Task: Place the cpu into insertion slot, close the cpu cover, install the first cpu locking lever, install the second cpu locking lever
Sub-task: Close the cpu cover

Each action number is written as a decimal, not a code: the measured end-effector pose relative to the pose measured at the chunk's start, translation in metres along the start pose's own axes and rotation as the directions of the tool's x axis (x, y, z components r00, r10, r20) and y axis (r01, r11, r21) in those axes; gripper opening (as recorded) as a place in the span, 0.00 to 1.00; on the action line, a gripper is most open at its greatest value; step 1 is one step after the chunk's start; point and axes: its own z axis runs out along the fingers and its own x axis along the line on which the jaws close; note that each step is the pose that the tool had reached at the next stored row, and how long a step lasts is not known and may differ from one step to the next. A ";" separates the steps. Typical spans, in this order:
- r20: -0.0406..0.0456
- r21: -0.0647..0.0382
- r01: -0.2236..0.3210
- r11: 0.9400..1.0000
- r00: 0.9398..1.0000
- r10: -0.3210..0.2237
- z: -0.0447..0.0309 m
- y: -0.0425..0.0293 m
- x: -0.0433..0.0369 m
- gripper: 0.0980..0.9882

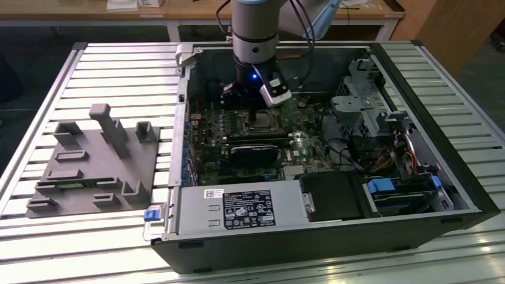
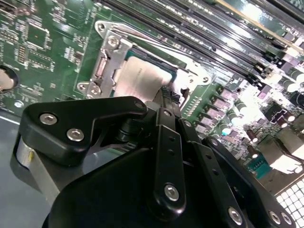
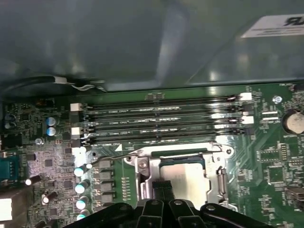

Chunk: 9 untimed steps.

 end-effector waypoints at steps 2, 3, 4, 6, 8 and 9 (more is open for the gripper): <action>0.000 -0.002 0.000 1.000 1.000 0.000 0.0010 -0.0004 0.0026 0.01; 0.000 -0.003 0.000 1.000 1.000 0.000 0.0015 -0.0007 0.0035 0.01; 0.000 -0.004 0.000 1.000 1.000 0.000 0.0019 -0.0009 0.0040 0.01; 0.000 -0.005 0.000 1.000 1.000 0.000 0.0031 -0.0013 0.0047 0.01; -0.001 -0.006 0.000 1.000 1.000 0.000 0.0050 -0.0014 0.0053 0.01; -0.001 -0.006 0.000 1.000 1.000 0.000 0.0058 -0.0015 0.0056 0.01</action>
